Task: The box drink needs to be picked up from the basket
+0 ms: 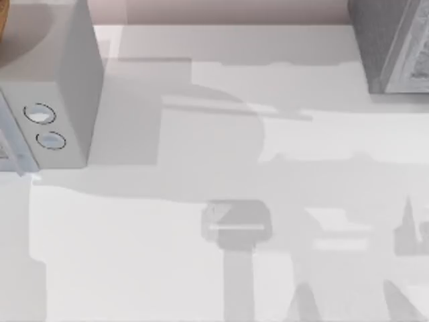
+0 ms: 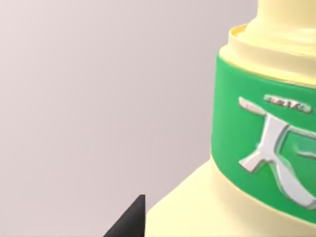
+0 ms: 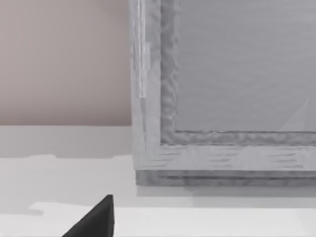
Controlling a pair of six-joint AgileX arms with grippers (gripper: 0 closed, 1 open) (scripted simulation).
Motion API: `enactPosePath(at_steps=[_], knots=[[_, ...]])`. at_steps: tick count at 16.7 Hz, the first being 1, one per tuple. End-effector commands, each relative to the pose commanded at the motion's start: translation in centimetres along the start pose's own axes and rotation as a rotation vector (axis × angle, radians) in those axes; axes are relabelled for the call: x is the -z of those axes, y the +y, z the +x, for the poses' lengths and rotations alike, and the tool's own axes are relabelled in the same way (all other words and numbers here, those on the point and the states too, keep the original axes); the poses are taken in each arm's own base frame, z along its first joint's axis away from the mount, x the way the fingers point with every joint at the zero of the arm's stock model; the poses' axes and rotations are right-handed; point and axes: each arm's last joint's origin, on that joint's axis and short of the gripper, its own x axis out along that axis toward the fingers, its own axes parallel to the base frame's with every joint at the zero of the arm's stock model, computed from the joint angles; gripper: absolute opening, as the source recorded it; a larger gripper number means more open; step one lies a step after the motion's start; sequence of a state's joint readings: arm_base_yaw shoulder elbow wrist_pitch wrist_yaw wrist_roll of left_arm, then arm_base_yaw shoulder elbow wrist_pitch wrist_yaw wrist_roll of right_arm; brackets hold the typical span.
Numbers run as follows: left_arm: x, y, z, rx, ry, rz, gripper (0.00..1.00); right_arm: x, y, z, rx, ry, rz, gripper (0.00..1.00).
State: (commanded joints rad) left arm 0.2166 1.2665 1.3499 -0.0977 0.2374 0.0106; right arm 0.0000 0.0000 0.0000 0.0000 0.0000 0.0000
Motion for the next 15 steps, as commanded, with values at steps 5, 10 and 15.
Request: enactPosePath(at_steps=[5,10,15], knots=[[5.3,-3.1,-8.1,0.002,-0.009,0.002,0.0,0.0,0.0,0.0,0.0,0.0,0.0,1.0],[14.9,-5.0,-14.4,-0.001,-0.003,0.004,0.0,0.0,0.0,0.0,0.0,0.0,0.0,1.0],[24.0,-5.7,-16.7,-0.007,-0.002,0.006,0.0,0.0,0.0,0.0,0.0,0.0,0.0,1.0]])
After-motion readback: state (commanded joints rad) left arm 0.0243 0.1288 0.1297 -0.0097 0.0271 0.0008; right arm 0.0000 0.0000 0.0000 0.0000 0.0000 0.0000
